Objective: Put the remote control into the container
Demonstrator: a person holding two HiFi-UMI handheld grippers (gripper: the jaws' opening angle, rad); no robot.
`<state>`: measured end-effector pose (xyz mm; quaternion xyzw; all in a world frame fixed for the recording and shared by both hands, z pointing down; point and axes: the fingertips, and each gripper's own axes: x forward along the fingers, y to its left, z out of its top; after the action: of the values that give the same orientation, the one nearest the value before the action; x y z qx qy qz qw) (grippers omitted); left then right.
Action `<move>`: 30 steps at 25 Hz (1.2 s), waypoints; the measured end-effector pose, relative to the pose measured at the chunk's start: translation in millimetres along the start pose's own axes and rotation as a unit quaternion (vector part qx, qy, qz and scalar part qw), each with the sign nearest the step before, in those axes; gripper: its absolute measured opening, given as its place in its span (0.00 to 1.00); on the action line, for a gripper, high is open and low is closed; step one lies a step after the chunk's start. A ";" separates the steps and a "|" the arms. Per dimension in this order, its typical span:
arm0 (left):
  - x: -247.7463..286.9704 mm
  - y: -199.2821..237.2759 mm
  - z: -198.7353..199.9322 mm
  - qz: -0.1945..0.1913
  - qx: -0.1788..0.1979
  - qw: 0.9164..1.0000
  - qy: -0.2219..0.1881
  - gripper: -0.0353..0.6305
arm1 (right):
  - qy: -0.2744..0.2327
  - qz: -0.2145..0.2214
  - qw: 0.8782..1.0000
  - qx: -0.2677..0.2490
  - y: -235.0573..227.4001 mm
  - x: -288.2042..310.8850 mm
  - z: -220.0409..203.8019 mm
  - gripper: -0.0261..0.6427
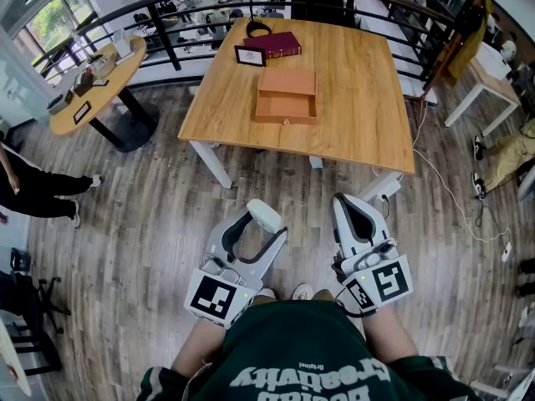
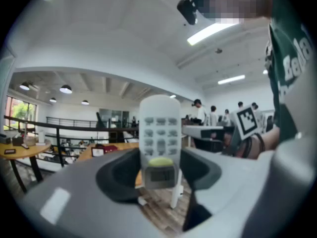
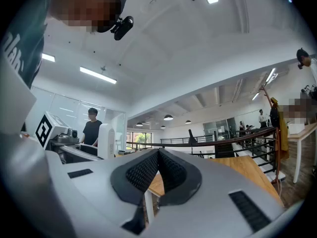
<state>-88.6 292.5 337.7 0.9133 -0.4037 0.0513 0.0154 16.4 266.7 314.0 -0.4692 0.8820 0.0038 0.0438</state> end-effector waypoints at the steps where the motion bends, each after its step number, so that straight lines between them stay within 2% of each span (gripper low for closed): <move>1: 0.3 -0.9 -0.4 0.000 0.000 1.000 0.000 0.42 | 0.001 0.000 1.000 0.000 -0.3 -1.0 -0.6 0.06; 17: 12.4 -21.6 -1.0 -0.005 0.001 1.000 0.009 0.42 | -0.003 0.001 1.000 0.016 -17.9 -19.7 -3.5 0.06; 26: 21.3 -44.0 -0.8 0.015 0.008 1.000 0.011 0.42 | -0.007 0.018 1.000 0.024 -32.5 -37.2 -5.8 0.06; 30: 21.4 -51.7 -0.6 0.012 -0.010 1.000 0.007 0.42 | -0.009 0.025 0.999 0.024 -33.5 -44.9 -4.4 0.06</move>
<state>-36.1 311.6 341.2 0.9079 -0.4147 0.0542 0.0269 68.8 284.8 323.1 -0.4460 0.8928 -0.0120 0.0623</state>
